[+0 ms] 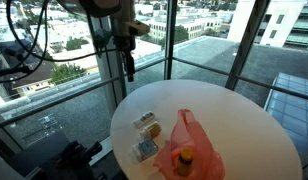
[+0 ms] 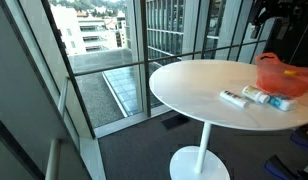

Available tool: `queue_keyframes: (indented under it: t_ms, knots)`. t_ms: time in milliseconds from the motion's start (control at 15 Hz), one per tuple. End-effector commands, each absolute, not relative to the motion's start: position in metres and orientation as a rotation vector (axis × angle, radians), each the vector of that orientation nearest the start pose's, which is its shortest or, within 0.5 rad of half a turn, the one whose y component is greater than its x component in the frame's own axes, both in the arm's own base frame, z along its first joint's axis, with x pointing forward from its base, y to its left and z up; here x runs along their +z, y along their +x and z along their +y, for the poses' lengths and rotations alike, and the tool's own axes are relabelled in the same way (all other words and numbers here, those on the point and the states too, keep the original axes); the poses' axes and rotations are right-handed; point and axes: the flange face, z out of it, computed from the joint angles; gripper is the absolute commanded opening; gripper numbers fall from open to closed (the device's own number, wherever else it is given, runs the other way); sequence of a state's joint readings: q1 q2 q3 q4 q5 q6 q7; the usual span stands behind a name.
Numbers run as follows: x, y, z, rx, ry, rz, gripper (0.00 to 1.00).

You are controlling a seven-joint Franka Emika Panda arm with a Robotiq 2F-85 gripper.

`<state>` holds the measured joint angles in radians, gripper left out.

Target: Put the white bottle into the carrier bag

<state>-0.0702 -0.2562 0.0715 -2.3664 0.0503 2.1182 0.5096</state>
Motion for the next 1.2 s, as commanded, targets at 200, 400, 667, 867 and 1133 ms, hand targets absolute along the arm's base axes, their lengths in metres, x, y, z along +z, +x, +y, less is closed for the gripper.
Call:
queue_keyframes:
  t_ms: [200, 400, 667, 867, 1133]
  knots:
    - [0.382, 0.471, -0.038, -0.083, -3.086, 0.814, 1.00]
    - [0.364, 0.474, -0.044, -0.066, -3.098, 0.820, 1.00]
    - [0.361, 0.472, -0.040, -0.033, -3.085, 0.837, 1.00]
    - [0.362, 0.472, -0.039, -0.036, -3.086, 0.834, 1.00]
    - [0.353, 0.478, -0.063, -0.020, -3.075, 0.856, 1.00]
